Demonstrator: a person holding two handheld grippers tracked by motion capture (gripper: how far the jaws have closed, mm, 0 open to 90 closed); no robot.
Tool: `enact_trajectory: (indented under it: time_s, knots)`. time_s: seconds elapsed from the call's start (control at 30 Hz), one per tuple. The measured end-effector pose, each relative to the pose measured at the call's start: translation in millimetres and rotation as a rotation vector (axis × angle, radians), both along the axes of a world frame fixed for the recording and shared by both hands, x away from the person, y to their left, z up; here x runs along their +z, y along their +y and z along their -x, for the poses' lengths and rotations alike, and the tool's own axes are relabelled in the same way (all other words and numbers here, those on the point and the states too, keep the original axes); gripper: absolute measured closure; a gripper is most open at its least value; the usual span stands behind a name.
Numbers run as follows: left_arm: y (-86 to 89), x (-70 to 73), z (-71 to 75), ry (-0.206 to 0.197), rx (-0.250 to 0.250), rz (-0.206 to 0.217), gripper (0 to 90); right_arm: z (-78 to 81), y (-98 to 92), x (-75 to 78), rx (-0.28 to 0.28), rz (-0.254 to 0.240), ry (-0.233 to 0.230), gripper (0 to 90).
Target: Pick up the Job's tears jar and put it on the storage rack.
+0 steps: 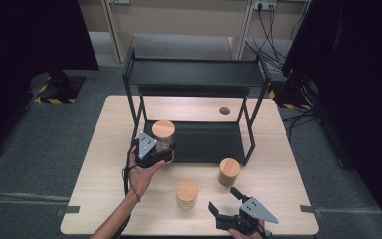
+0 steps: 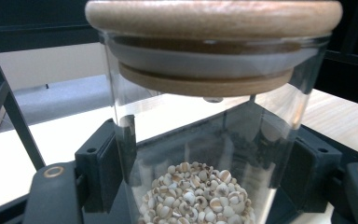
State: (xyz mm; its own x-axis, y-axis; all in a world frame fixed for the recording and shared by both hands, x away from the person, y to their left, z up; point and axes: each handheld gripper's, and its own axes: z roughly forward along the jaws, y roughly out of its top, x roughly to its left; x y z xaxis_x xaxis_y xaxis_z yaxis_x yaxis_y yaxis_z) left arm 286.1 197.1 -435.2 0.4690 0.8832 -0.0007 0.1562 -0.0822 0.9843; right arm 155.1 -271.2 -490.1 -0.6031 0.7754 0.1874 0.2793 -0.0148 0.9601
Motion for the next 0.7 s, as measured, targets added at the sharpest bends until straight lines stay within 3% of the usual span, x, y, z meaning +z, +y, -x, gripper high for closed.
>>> enact_trajectory:
  time_s: [0.27, 0.7]
  knots:
    - [-8.3, 0.7, -13.7, -0.005, 0.028, -0.022, 25.3, 0.0, -0.3, 0.0, 0.001, -0.002, 0.0, 3.3]
    - [-24.3, -9.1, -33.2, 0.018, 0.066, -0.013, 25.2, 0.4, -1.2, 0.2, 0.004, -0.006, -0.001, 3.4]
